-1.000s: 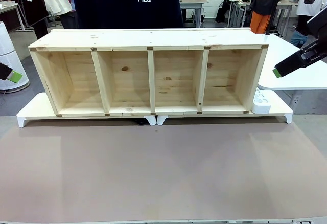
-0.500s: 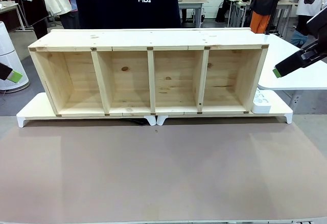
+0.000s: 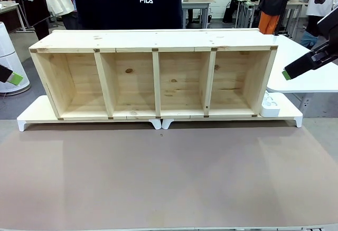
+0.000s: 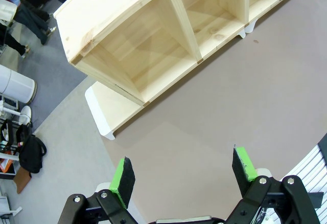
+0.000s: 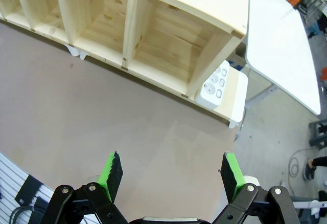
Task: Perform cable management.
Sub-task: When the cord part of the Power Cable appears at the lower middle area of the table and stops, grasp the cord part of the Power Cable.
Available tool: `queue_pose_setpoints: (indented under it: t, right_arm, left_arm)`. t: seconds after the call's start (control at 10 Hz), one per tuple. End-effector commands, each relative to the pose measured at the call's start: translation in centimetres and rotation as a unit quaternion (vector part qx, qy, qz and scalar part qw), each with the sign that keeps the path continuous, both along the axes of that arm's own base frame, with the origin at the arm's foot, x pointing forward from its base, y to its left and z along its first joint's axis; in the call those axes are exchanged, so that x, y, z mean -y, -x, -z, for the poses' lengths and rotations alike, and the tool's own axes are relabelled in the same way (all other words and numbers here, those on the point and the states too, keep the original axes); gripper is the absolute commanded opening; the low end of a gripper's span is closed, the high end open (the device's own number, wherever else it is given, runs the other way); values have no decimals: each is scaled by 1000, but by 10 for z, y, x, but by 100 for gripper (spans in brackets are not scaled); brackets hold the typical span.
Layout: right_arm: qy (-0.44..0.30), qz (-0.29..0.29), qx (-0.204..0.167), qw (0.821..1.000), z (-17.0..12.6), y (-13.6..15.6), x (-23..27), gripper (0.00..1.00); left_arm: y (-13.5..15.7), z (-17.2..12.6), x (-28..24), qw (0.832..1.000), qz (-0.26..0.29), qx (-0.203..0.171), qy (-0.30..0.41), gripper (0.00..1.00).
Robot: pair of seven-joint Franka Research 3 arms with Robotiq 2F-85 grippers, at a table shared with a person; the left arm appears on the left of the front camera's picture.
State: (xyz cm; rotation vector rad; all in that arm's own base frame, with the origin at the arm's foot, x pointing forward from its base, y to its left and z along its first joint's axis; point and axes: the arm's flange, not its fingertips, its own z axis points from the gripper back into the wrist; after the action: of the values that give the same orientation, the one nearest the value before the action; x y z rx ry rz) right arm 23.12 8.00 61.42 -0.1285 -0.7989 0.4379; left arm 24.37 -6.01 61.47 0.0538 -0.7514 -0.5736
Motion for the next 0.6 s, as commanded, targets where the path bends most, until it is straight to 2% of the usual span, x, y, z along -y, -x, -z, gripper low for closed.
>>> queue_pose_setpoints:
  t: [0.0, 0.5]
  right_arm:
    - [1, 1, 1, 1000, 0, 0, 0, 100]
    - [1, 1, 1, 1000, 0, 0, 0, 100]
  left_arm:
    - [0, -1, 1, 1000, -3, 2, 3, 100]
    - [0, -1, 1, 1000, -3, 2, 3, 100]
